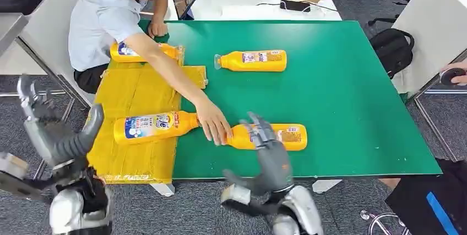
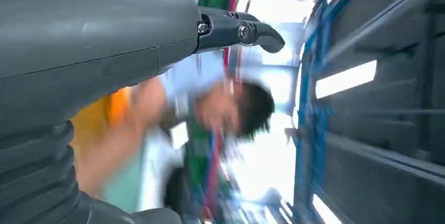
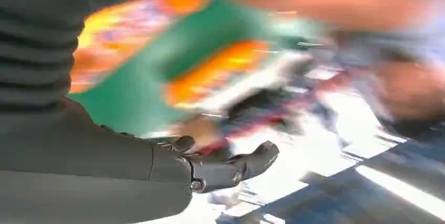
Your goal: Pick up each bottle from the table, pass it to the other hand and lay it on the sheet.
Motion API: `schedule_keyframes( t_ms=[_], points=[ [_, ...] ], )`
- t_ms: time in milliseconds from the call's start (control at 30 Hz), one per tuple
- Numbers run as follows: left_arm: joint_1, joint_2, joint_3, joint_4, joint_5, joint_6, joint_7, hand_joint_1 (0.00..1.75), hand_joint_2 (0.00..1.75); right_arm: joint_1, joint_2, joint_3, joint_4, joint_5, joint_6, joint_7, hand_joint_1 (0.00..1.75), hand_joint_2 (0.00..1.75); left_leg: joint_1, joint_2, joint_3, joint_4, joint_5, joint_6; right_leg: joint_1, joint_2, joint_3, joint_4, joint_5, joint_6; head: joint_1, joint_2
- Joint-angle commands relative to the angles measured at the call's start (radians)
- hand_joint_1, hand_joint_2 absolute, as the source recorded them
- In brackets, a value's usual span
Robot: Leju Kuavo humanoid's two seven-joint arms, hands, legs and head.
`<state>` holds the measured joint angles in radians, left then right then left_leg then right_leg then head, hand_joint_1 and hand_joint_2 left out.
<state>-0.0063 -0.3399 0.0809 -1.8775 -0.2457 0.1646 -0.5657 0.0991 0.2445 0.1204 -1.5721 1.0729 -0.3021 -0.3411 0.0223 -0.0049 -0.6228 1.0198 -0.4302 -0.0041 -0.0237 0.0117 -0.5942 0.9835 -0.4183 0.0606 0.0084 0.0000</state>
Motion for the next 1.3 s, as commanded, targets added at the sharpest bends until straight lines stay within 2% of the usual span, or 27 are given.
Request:
schedule_keyframes(
  t_ms=[33, 333, 467, 600, 800, 933, 1300],
  points=[
    [0.059, -0.009, -0.074, -0.009, -0.149, 0.056, 0.040, 0.00, 1.75, -0.108, 0.009, -0.266, 0.190, 0.133, -0.017, 0.064, 0.00, 1.75, 0.000, -0.002, 0.006, -0.002, 0.000, 0.002, 0.001, -0.003, 0.006, -0.002, 0.000, -0.003, 0.000, 0.000],
    [0.046, -0.009, -0.071, 0.082, -0.160, 0.030, 0.085, 0.00, 1.75, -0.199, 0.006, -0.315, 0.422, 0.215, -0.006, 0.152, 0.00, 1.75, 0.000, 0.001, 0.009, -0.003, 0.000, 0.002, 0.001, -0.001, 0.009, -0.003, 0.001, -0.003, 0.000, 0.000],
    [0.024, -0.009, -0.068, 0.159, -0.046, -0.039, 0.132, 0.00, 1.75, -0.234, -0.005, -0.347, 0.525, 0.225, -0.030, 0.150, 0.00, 1.75, 0.000, 0.000, 0.009, -0.004, 0.000, 0.003, 0.001, -0.002, 0.010, -0.004, 0.000, -0.003, 0.000, 0.000],
    [-0.011, -0.009, -0.087, 0.216, -0.036, -0.040, 0.130, 0.00, 1.75, -0.282, -0.008, -0.361, 0.603, 0.216, -0.047, 0.131, 0.00, 1.75, 0.000, -0.001, 0.006, -0.003, 0.001, 0.002, 0.001, -0.002, 0.007, -0.002, 0.001, -0.002, 0.000, 0.000],
    [-0.011, -0.009, -0.102, 0.220, -0.060, -0.069, 0.135, 0.00, 1.75, -0.306, -0.013, -0.333, 0.649, 0.261, -0.058, 0.118, 0.00, 1.75, 0.000, -0.001, 0.005, -0.002, 0.001, 0.002, 0.001, -0.002, 0.006, -0.002, 0.001, -0.002, 0.000, 0.000],
    [-0.010, -0.009, -0.137, 0.251, -0.056, -0.081, 0.132, 0.00, 1.75, -0.349, -0.018, -0.287, 0.708, 0.334, -0.123, 0.151, 0.00, 1.75, 0.000, 0.000, 0.006, -0.002, 0.001, 0.002, 0.001, -0.001, 0.006, -0.001, 0.001, -0.002, 0.000, 0.000],
    [-0.011, -0.009, -0.125, 0.291, 0.036, -0.106, 0.158, 0.00, 1.75, -0.362, -0.014, -0.240, 0.658, 0.422, -0.127, 0.212, 0.00, 1.75, 0.000, 0.001, 0.007, -0.002, 0.000, 0.003, 0.001, -0.001, 0.007, -0.001, 0.000, -0.003, -0.001, 0.000]
  ],
)
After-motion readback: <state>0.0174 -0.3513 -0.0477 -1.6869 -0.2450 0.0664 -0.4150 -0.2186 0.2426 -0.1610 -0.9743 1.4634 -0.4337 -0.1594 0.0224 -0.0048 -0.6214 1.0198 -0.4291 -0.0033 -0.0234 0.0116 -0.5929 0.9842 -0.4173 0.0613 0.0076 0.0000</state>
